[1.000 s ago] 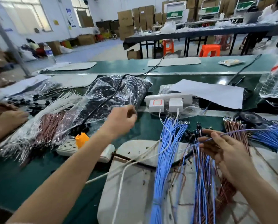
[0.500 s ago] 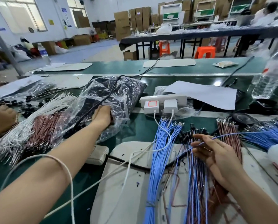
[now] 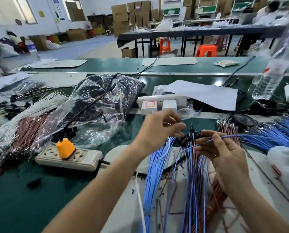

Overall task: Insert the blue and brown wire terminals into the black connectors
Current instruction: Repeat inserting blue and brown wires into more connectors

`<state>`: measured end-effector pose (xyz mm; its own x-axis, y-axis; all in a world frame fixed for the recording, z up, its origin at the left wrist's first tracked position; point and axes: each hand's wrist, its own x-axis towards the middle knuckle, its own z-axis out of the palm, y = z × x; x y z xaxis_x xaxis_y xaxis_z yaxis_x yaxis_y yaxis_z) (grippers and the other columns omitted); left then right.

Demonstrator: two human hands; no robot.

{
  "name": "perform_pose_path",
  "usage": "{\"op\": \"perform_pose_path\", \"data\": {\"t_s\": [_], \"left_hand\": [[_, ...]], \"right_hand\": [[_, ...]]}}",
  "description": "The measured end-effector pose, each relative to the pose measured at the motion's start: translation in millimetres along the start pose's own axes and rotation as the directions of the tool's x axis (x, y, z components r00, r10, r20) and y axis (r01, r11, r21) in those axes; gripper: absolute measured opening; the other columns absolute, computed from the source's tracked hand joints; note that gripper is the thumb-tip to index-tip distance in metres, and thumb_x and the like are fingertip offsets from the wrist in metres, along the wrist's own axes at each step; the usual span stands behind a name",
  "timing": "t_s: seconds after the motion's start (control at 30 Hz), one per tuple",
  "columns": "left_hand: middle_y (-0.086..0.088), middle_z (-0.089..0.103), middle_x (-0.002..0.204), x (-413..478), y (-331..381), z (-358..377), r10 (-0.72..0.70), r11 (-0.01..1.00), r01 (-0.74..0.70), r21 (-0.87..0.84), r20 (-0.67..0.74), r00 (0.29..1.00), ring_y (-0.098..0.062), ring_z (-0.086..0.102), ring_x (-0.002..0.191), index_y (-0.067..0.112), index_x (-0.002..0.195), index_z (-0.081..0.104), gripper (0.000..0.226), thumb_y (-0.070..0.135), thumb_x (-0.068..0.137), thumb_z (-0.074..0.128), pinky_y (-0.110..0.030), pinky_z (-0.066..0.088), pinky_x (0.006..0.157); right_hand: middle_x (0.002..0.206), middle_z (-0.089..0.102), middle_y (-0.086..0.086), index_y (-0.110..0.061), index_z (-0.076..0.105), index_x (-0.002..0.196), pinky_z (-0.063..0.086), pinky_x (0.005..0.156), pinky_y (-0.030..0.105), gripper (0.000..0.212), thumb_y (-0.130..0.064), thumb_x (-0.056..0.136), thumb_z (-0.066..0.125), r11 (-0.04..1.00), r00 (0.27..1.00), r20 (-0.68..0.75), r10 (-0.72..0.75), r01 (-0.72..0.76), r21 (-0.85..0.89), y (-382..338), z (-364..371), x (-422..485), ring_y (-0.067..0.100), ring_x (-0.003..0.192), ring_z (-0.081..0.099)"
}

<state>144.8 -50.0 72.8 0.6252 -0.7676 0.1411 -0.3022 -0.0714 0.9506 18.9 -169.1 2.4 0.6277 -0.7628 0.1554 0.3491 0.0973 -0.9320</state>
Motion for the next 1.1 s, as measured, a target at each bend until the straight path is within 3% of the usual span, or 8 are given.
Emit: {"op": "perform_pose_path", "data": {"t_s": [0.1,0.2,0.33,0.6,0.73,0.83,0.97,1.1], "left_hand": [[-0.009,0.073,0.088,-6,-37,31,0.016,0.99,-0.022,-0.141,-0.043,0.999,-0.018,0.07,0.082,0.014,0.09,0.07,0.02,-0.002,0.078,0.073,-0.028,0.055,0.082],[0.002,0.074,0.09,-9,-58,41,0.077,0.977,-0.078,-0.2,-0.015,0.997,-0.013,0.071,0.091,0.02,0.097,0.07,0.03,-0.005,0.08,0.071,-0.021,0.052,0.086],[0.001,0.075,0.093,-10,-64,43,0.137,0.966,-0.14,-0.219,-0.028,0.99,-0.018,0.071,0.092,0.025,0.098,0.07,0.025,0.011,0.079,0.074,-0.029,0.054,0.087],[0.002,0.067,0.115,-10,-67,41,0.231,0.956,-0.24,-0.167,-0.072,0.97,-0.011,0.062,0.11,0.021,0.103,0.069,0.035,-0.006,0.084,0.059,-0.022,0.048,0.095],[-0.002,0.068,0.107,-9,-68,40,0.255,0.955,-0.267,-0.126,-0.103,0.961,-0.011,0.064,0.104,0.013,0.1,0.073,0.024,-0.003,0.084,0.063,-0.021,0.05,0.09],[-0.002,0.068,0.105,-9,-69,41,0.228,0.959,-0.236,-0.155,-0.068,0.971,-0.017,0.064,0.102,0.019,0.105,0.068,0.034,-0.006,0.083,0.064,-0.03,0.05,0.094],[-0.002,0.064,0.11,-9,-70,43,0.299,0.948,-0.305,-0.096,-0.069,0.952,-0.015,0.064,0.101,0.012,0.104,0.068,0.031,-0.008,0.08,0.068,-0.028,0.051,0.092],[0.003,0.064,0.108,-9,-72,42,0.321,0.941,-0.328,-0.086,-0.084,0.943,-0.013,0.065,0.1,0.01,0.098,0.07,0.025,-0.006,0.078,0.07,-0.026,0.052,0.09]], "right_hand": [[0.075,0.069,0.004,-0.016,0.063,0.093,0.054,0.064,0.023,0.026,-0.023,0.099,0.039,0.947,0.962,-0.067,-0.266,0.248,-0.202,-7,0,-4,0.019,0.066,0.066],[0.077,0.067,0.007,-0.017,0.061,0.093,0.053,0.064,0.026,0.027,-0.029,0.098,0.037,0.895,0.918,-0.075,-0.389,0.358,-0.266,-11,1,-7,0.023,0.067,0.064],[0.079,0.069,0.008,-0.019,0.057,0.09,0.055,0.061,0.03,0.029,-0.036,0.099,0.036,0.879,0.898,-0.055,-0.437,0.413,-0.239,-12,5,-13,0.025,0.064,0.067],[0.078,0.069,0.003,-0.024,0.054,0.089,0.053,0.061,0.029,0.029,-0.044,0.101,0.037,0.827,0.835,-0.085,-0.544,0.515,-0.226,-14,7,-16,0.024,0.061,0.067],[0.081,0.068,0.0,-0.03,0.056,0.092,0.053,0.062,0.03,0.025,-0.04,0.103,0.036,0.785,0.808,-0.031,-0.588,0.561,-0.263,-14,6,-15,0.021,0.064,0.067],[0.086,0.067,-0.002,-0.034,0.055,0.096,0.052,0.064,0.032,0.023,-0.036,0.104,0.034,0.725,0.769,0.069,-0.635,0.625,-0.291,-14,5,-17,0.02,0.069,0.067],[0.09,0.064,0.001,-0.02,0.053,0.096,0.051,0.067,0.03,0.026,-0.032,0.105,0.031,0.637,0.715,0.184,-0.674,0.69,-0.344,-14,3,-19,0.017,0.076,0.066],[0.086,0.063,0.003,-0.016,0.052,0.093,0.051,0.066,0.028,0.029,-0.033,0.104,0.031,0.656,0.733,0.177,-0.657,0.671,-0.346,-13,5,-21,0.016,0.073,0.064]]}}
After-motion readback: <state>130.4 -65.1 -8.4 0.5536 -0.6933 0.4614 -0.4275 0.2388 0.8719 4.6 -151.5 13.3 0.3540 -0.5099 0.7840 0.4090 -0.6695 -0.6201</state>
